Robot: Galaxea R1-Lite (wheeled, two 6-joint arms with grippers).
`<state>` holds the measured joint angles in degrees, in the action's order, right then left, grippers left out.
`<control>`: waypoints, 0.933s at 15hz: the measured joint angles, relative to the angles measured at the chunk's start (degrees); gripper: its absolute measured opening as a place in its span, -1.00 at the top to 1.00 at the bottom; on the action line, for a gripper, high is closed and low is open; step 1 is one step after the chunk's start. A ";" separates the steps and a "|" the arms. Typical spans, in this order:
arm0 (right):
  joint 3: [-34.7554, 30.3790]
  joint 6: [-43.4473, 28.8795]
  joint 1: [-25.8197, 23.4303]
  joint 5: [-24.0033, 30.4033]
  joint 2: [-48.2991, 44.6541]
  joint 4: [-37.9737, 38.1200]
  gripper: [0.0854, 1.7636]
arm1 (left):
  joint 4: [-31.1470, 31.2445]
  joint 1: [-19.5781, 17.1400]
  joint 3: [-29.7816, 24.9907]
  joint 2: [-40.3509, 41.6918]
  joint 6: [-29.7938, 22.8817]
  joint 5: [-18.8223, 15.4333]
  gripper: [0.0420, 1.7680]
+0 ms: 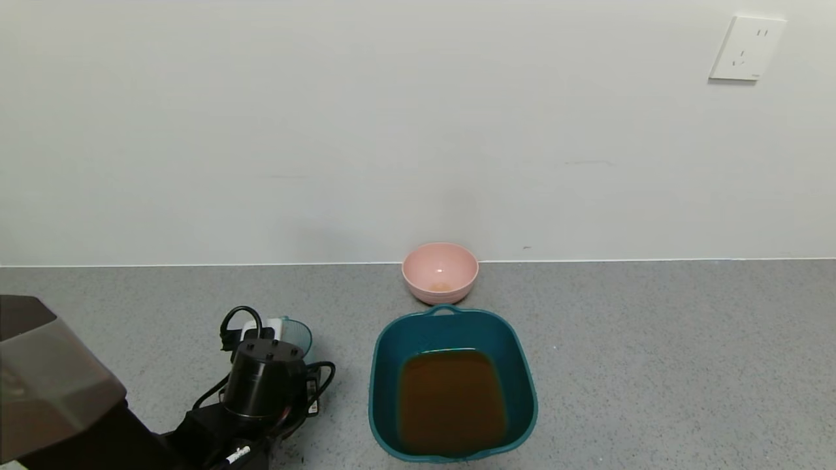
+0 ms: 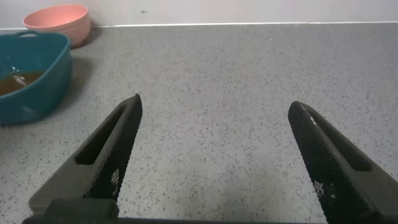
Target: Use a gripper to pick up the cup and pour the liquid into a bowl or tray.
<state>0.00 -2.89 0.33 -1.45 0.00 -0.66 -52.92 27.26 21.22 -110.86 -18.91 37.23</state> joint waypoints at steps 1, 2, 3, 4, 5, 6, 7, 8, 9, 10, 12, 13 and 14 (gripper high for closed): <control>0.00 0.00 0.00 0.02 0.00 0.00 -0.94 | 0.00 0.00 0.00 -0.16 0.00 0.00 -0.38; 0.00 0.02 0.00 0.02 0.00 0.00 -0.94 | -0.02 0.00 -0.01 -0.28 0.02 0.00 -0.38; 0.00 0.02 0.00 0.02 0.00 0.00 -0.94 | -0.05 0.00 -0.01 -0.35 0.02 0.00 -0.38; 0.00 0.00 0.00 0.00 0.00 0.00 -0.94 | -0.06 0.00 -0.01 -0.38 0.06 0.00 -0.47; 0.00 0.00 0.00 0.05 0.00 0.00 -0.94 | -0.06 0.00 0.00 -0.39 0.11 0.04 -0.54; 0.00 0.00 0.00 0.02 0.00 0.00 -0.94 | -0.06 0.00 0.13 -0.39 0.12 0.06 -0.59; 0.00 0.00 0.00 0.00 0.00 0.00 -0.94 | -0.13 -0.02 0.30 -0.38 0.11 0.26 -0.63; 0.00 0.02 0.00 0.02 0.00 0.00 -0.94 | -0.11 -0.06 0.38 -0.39 0.09 0.39 -0.67; 0.00 0.02 0.00 0.02 0.00 0.00 -0.94 | -0.11 -0.11 0.44 -0.39 0.12 0.44 -0.70; 0.00 0.00 0.00 0.00 0.00 0.00 -0.94 | -0.11 -0.11 0.46 -0.39 0.22 0.44 -0.73; 0.00 0.02 0.00 0.00 0.00 0.00 -0.94 | -0.11 -0.11 0.46 -0.38 0.26 0.50 -0.77; 0.00 0.00 0.00 0.00 0.00 0.00 -0.94 | -0.11 -0.11 0.29 -0.27 0.33 0.56 -0.79; 0.00 0.02 0.00 0.05 0.00 0.00 -0.94 | -0.11 -0.11 0.07 0.00 0.39 0.69 -0.81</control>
<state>0.00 -2.86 0.33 -1.40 0.00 -0.66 -53.03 27.15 21.30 -110.86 -18.52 37.92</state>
